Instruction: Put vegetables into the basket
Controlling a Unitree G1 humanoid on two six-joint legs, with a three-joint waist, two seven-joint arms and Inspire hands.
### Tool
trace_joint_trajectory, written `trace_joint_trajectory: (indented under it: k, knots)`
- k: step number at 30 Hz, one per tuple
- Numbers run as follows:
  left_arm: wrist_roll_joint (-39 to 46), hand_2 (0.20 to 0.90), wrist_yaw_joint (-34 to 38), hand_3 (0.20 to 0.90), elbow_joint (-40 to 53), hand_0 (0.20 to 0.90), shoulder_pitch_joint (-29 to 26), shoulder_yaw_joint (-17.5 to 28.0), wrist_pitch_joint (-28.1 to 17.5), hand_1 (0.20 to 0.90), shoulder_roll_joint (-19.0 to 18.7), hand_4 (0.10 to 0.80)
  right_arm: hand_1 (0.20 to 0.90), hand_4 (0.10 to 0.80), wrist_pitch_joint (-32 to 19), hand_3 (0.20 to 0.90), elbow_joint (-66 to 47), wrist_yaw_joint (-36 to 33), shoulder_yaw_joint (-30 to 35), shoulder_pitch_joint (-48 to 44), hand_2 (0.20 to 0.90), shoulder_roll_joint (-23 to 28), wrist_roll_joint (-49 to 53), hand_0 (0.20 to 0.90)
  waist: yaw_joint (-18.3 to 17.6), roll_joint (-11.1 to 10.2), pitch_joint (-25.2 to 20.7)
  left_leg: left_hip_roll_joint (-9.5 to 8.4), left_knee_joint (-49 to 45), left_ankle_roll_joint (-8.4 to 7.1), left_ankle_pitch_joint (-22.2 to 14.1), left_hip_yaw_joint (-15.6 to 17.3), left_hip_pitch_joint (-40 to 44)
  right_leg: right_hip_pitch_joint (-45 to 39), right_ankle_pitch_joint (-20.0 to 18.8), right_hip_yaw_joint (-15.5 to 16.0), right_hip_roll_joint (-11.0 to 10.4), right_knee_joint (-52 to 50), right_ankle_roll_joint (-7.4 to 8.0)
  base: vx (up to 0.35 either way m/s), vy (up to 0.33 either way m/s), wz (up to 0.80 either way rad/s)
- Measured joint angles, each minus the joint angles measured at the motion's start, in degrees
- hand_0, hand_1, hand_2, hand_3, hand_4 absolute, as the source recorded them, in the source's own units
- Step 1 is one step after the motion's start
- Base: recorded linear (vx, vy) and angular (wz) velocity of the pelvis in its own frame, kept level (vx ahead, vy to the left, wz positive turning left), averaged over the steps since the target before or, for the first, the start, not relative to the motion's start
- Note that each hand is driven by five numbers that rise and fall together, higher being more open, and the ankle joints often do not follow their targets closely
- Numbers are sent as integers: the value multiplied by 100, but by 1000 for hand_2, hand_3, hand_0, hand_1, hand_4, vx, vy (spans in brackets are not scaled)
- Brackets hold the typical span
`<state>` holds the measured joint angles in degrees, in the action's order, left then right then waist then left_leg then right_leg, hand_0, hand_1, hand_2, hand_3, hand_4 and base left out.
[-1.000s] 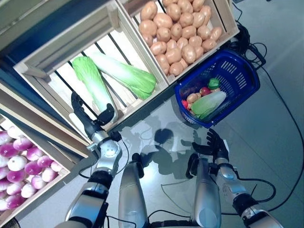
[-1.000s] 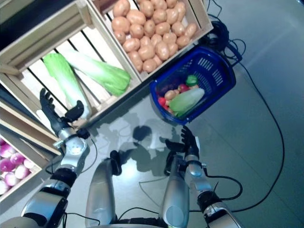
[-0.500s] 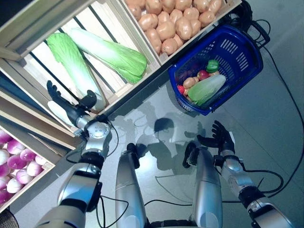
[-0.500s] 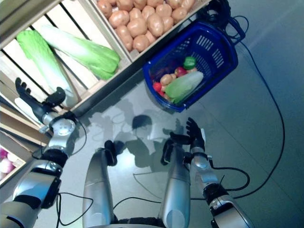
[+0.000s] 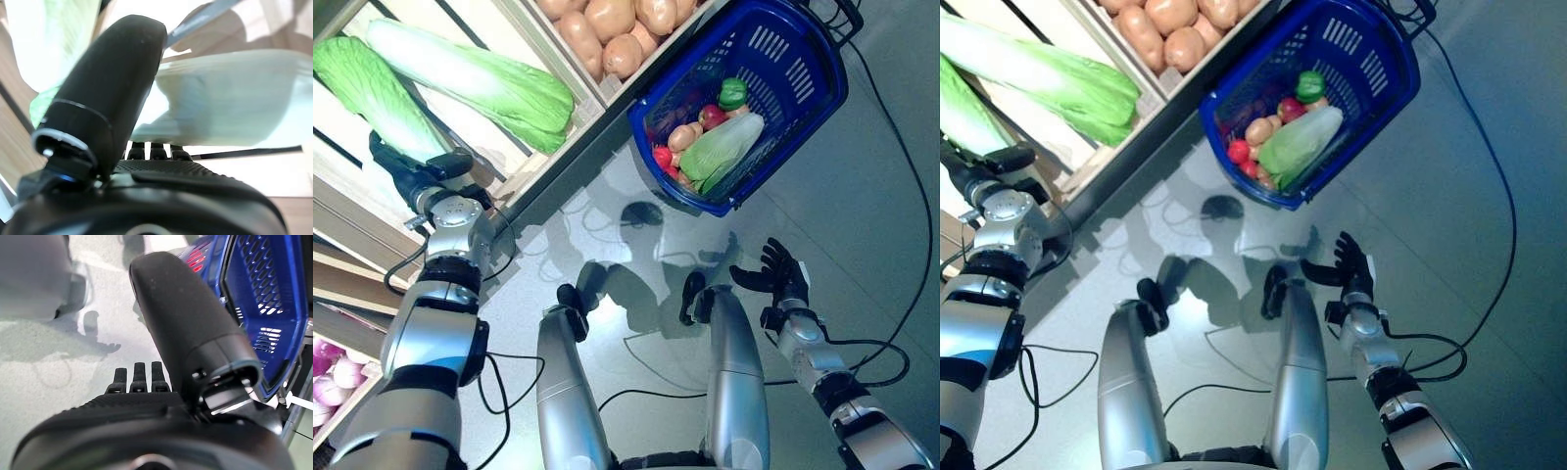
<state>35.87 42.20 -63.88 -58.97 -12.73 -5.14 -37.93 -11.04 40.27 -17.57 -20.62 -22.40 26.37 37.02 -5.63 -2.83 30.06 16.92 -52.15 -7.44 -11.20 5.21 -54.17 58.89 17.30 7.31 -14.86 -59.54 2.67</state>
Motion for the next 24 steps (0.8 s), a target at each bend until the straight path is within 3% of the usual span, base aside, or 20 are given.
trace_joint_trajectory:
  k: [10, 15, 16, 17, 18, 24]
  knots:
    - [333, 900, 145, 900, -502, 900, -629, -226, 592, 900, -590, 800, 900, 800, -30, 900, -210, -1, 8, -80, 900, 47, 417, 900, 0, -2, -1, -1, 63, -14, 10, -24, -368, 490, -24, -30, 83, -24, -85, -27, 10, -4]
    - [848, 900, 266, 900, -602, 900, -820, -257, 588, 900, -669, 800, 900, 800, -36, 900, -269, -50, -2, -258, 900, 57, 436, 900, 23, -1, -3, 0, 64, -15, 11, -32, -442, 565, -34, -21, 82, -21, -69, -65, -9, -1]
    - [941, 775, 266, 775, -599, 775, -828, -251, 557, 775, -676, 717, 900, 800, -36, 900, -271, -103, -7, -313, 900, 59, 439, 900, 25, 0, -3, 0, 68, -15, 11, -31, -447, 569, -36, -20, 83, -9, -69, -44, -13, 0]
    - [974, 345, 266, 345, -594, 345, -828, -251, 530, 345, -675, 430, 900, 800, -36, 900, -286, -135, -7, -389, 900, 66, 439, 900, 24, 0, -3, 0, 75, -15, 11, -31, -449, 569, -31, -19, 84, -1, -77, -41, -22, 1]
    - [976, 300, 266, 300, -593, 300, -828, -252, 520, 300, -675, 400, 900, 800, -36, 900, -306, -143, -7, -417, 900, 75, 439, 900, 25, 0, -3, -1, 75, -15, 10, -32, -451, 569, -28, -19, 84, 0, -82, -45, -26, 1]
    - [1006, 300, 197, 300, -527, 300, -664, -29, 293, 300, -769, 400, 900, 800, -36, 900, -478, -165, -8, -536, 900, 237, 616, 900, 51, -2, -5, 3, 102, -20, 14, -34, -479, 579, -42, -5, 88, 37, -57, -40, -23, 1]
